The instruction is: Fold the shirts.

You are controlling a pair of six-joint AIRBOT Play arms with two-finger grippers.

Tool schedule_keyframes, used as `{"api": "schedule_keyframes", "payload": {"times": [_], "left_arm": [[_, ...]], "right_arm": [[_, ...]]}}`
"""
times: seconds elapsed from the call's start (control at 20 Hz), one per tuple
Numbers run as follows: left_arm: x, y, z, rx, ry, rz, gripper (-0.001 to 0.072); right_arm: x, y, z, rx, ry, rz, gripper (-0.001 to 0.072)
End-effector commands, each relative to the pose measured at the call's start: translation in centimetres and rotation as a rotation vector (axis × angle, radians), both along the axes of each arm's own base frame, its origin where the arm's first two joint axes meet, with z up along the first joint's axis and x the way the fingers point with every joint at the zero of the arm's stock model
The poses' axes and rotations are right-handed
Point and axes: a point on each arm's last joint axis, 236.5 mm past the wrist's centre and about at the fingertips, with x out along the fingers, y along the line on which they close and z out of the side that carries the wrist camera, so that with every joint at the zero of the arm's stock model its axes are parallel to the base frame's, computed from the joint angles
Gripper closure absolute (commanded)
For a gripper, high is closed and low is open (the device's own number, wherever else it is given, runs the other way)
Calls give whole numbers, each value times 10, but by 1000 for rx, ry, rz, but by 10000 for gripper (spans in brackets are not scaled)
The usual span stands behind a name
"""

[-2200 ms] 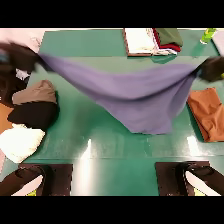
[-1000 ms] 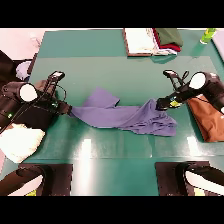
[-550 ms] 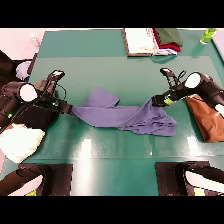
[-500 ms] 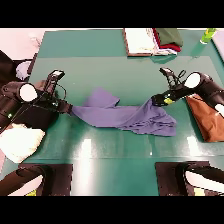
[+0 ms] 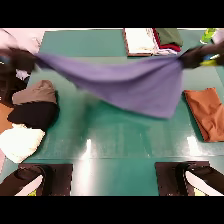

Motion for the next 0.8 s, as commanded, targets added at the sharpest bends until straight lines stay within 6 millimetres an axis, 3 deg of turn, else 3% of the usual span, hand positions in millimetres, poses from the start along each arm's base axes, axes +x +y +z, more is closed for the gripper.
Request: {"api": "schedule_keyframes", "payload": {"times": [0.0, 0.1, 0.2, 0.3, 0.4, 0.5, 0.6, 0.7, 0.75], "left_arm": [[-66, 20, 136, -80, -306, 13, 674], [-92, 27, 178, -111, -419, 11, 674], [-108, 31, 206, -136, -509, 9, 674], [-113, 28, 217, -157, -549, -5, 674], [-104, 21, 210, -158, -524, -22, 674], [-76, 14, 185, -127, -446, -25, 674], [-37, 4, 139, -77, -305, -27, 674], [11, -8, 69, -24, -101, -26, 674], [35, -15, 25, 6, 19, -27, 674]], "right_arm": [[-62, -13, 115, 41, -272, -30, 693], [-87, -20, 147, 50, -346, -47, 693], [-102, -37, 162, 38, -365, -110, 693], [-107, -54, 168, 3, -352, -173, 693], [-102, -59, 167, -18, -319, -192, 693], [-82, -56, 155, -23, -254, -193, 693], [-50, -52, 121, -41, -150, -192, 693], [-8, -46, 57, -79, 25, -185, 693], [11, -42, 22, -93, 119, -174, 694]]}}
